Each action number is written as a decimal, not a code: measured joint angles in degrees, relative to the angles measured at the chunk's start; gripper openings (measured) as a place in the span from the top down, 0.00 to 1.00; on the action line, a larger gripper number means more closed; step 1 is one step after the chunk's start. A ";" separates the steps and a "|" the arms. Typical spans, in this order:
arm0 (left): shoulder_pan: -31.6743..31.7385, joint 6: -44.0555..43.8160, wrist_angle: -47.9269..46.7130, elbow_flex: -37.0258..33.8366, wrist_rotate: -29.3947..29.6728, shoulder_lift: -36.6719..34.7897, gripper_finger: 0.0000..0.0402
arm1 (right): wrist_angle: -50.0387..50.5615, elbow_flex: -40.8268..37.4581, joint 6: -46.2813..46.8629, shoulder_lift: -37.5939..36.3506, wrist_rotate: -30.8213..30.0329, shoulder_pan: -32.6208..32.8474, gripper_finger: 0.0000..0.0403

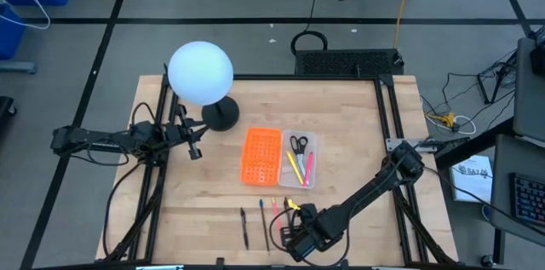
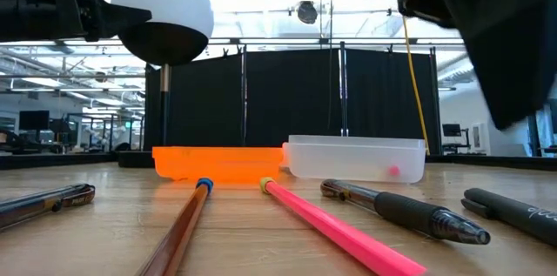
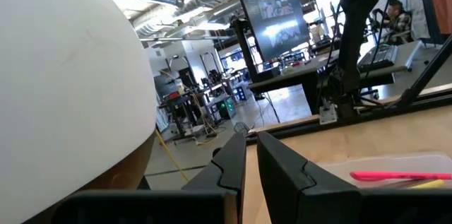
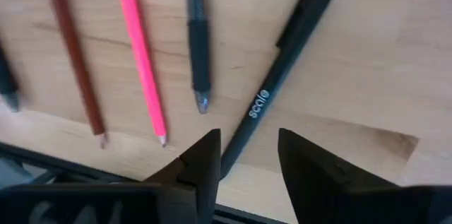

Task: Pick & place school supplies into a supply box
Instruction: Put the right black pen into the orange supply box

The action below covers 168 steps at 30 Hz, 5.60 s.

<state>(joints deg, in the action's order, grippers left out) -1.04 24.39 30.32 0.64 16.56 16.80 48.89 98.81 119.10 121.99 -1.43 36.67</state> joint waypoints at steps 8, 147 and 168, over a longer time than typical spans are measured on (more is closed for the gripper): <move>0.00 -0.09 -0.08 0.00 0.00 0.00 0.88 | -3.61 -6.14 -1.77 0.00 0.17 -1.19 0.67; 0.00 -1.56 -4.65 0.00 -0.02 0.07 0.88 | 0.19 -13.60 -0.86 -7.52 13.58 10.71 1.00; 0.00 -1.28 -3.51 0.00 -0.07 0.07 0.88 | -13.89 -33.34 -16.90 -7.96 16.68 0.67 1.00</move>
<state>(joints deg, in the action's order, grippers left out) -1.04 23.11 26.81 0.64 16.49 16.86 35.01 65.47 102.20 114.04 15.25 37.34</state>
